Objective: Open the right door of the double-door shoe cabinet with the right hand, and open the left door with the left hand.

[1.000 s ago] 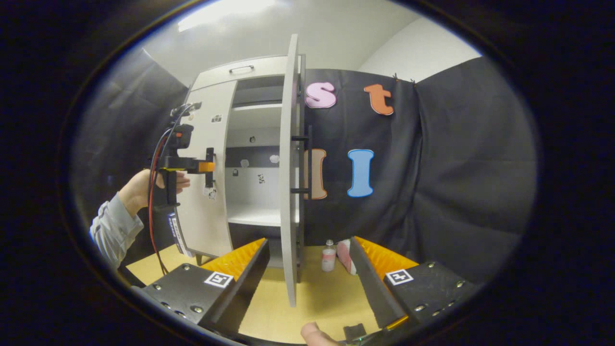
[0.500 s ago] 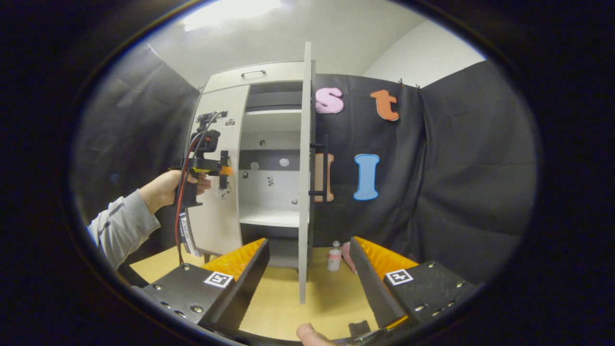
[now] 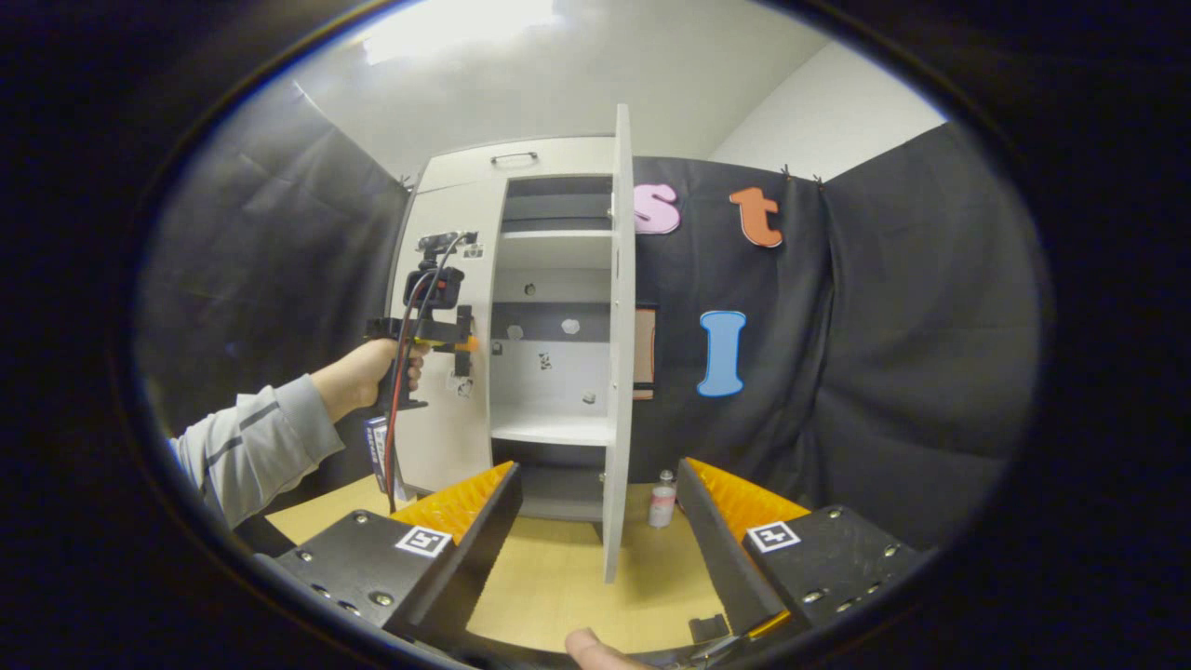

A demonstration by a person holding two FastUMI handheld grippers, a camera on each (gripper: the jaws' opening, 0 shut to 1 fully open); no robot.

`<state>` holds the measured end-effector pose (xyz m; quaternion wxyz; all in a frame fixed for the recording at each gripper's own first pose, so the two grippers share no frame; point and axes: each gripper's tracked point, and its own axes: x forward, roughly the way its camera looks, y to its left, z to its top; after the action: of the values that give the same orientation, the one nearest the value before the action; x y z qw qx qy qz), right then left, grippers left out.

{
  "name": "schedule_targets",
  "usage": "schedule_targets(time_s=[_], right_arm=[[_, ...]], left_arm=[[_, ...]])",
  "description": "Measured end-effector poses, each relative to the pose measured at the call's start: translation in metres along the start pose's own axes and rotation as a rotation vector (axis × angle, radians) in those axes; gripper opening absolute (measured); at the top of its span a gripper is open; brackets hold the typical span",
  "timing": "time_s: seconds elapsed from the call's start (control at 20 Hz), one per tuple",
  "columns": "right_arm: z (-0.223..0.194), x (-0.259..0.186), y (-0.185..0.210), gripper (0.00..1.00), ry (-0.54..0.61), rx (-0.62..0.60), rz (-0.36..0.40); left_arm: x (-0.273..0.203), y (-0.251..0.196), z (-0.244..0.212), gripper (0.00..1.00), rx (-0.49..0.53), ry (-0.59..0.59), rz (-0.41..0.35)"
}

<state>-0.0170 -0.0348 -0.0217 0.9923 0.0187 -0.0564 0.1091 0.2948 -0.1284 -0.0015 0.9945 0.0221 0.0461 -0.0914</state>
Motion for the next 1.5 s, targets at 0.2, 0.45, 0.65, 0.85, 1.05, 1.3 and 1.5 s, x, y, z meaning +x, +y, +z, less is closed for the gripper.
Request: schedule_targets(time_s=[0.2,0.45,0.65,0.85,1.05,1.3,1.5], right_arm=[[0.002,-0.006,0.008,0.99,0.001,-0.003,-0.003],[0.005,-0.018,0.016,1.00,-0.006,-0.001,-0.040],[0.002,-0.027,0.030,1.00,-0.012,-0.016,-0.051],[-0.001,-0.034,0.034,0.99,-0.008,0.027,-0.060],[-0.004,-0.034,0.030,0.97,0.004,0.046,-0.083],[-0.004,-0.036,0.041,0.99,0.007,0.042,-0.072],[-0.001,-0.035,0.058,0.97,0.003,0.034,-0.058]], left_arm=[[-0.021,0.000,-0.001,0.22,0.000,-0.005,0.002],[-0.055,0.009,-0.002,0.21,0.004,-0.012,-0.027],[-0.078,0.016,-0.003,0.20,-0.013,-0.006,-0.047],[-0.100,0.025,-0.004,0.21,0.000,0.001,-0.046],[-0.123,0.039,-0.004,0.21,-0.009,0.001,-0.041],[-0.152,0.061,-0.004,0.20,0.005,-0.023,-0.026],[-0.174,0.087,-0.004,0.16,0.012,-0.031,-0.006]])
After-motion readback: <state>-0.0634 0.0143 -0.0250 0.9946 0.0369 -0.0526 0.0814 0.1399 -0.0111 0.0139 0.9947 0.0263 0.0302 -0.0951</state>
